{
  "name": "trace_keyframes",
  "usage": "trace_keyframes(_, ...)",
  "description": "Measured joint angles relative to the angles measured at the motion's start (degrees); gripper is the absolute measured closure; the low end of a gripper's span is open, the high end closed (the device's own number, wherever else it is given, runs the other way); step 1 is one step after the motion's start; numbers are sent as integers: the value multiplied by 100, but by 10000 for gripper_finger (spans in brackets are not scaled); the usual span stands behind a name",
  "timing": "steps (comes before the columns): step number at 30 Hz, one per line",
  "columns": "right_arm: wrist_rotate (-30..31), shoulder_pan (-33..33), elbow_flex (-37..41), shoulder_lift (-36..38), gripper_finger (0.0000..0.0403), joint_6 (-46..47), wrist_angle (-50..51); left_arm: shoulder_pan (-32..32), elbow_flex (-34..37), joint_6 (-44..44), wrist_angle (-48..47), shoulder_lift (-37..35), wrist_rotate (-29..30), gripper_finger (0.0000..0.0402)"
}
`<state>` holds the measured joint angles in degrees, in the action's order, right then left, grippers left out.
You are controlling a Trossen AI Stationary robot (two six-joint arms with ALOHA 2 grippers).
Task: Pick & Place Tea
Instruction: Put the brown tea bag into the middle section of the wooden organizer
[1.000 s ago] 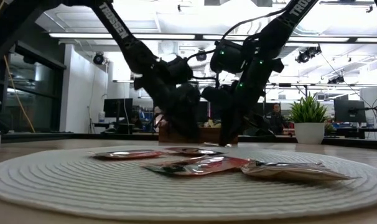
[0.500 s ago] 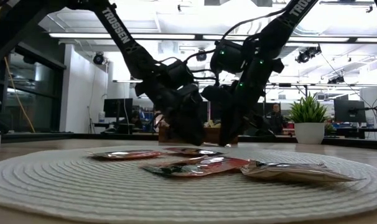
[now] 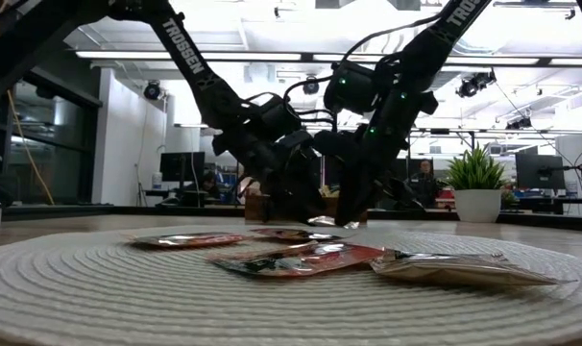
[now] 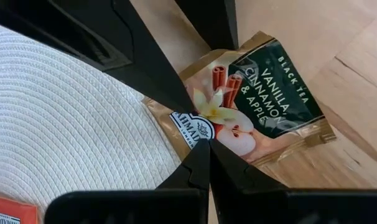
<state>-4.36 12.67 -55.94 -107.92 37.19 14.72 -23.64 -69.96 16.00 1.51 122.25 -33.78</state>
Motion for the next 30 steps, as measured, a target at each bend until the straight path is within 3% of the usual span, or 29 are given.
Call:
trace_keyframes(7, -70, 0, 13, -11, 403, -22, -107, 4, 12, 32, 247, 14, 115, 235)
trace_keyframes(17, -129, 2, 13, -13, 403, -125, -111, 9, 19, -181, 209, 16, 275, 393)
trace_keyframes(25, -166, 7, 15, 38, 403, -166, -98, 11, 21, -272, 178, 16, 318, 400)
trace_keyframes(30, 65, -7, 80, 553, 403, -167, 442, 7, 21, -276, 187, 19, 383, 401)
